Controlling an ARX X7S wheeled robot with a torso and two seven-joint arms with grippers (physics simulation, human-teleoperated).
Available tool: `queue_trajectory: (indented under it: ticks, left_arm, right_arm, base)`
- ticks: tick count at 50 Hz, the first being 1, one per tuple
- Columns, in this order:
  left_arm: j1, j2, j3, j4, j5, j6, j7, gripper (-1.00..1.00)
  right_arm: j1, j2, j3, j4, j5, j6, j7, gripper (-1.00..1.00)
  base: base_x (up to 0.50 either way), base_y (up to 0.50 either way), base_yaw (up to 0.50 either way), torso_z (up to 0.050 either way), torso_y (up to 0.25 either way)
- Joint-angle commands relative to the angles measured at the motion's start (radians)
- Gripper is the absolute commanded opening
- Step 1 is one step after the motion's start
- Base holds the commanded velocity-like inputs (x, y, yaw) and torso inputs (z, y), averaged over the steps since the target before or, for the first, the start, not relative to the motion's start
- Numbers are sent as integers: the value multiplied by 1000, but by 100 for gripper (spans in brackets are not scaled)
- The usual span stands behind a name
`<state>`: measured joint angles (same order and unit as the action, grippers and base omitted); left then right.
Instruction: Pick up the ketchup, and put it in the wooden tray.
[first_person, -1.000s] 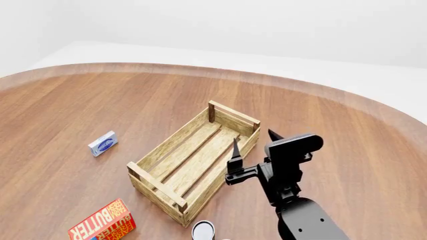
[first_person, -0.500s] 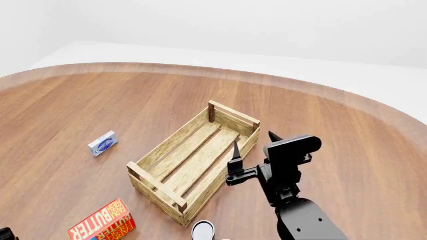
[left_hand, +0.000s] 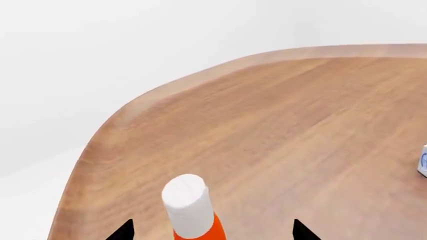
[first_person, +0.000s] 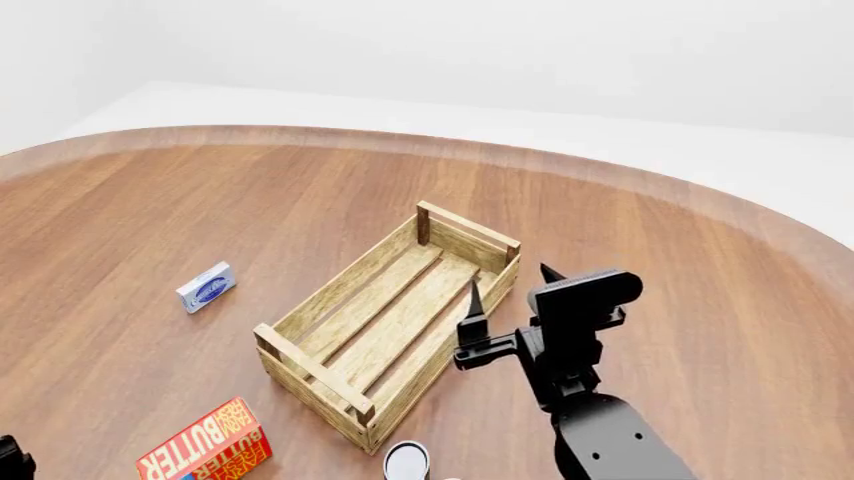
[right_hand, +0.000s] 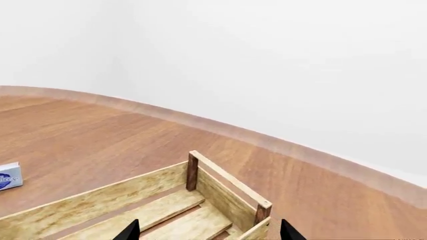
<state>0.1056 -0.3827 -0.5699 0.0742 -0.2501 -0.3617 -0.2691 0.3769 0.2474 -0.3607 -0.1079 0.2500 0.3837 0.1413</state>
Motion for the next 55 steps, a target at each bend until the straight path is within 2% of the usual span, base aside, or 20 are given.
queue_trajectory:
  ticks: [1,27,53,54,55]
  left_arm:
    - [-47,-16,17,-53,17,7,-13,100]
    - [-197,-42,50,-351,60,103,-38,100]
    - [-451,-85,104,-763,100,228,-44,100]
    - [-459,-86,107,-776,103,234,-45,-100]
    - [-466,-88,109,-787,105,239,-45,-100]
  right_arm:
    - [3,1,-1,6,2,1,8,100]
    - [13,4,-3,27,8,-2,20,100]
    - [5,17,15,27,22,-6,41,100]
    - [4,17,16,27,23,-6,42,100]
    - [4,18,17,26,24,-5,43,100]
  base:
    - [0,0,0,0,0]
    - [0,0,0,0,0]
    - [0,0,0,0,0]
    - [0,0,0,0,0]
    - [0,0,0,0,0]
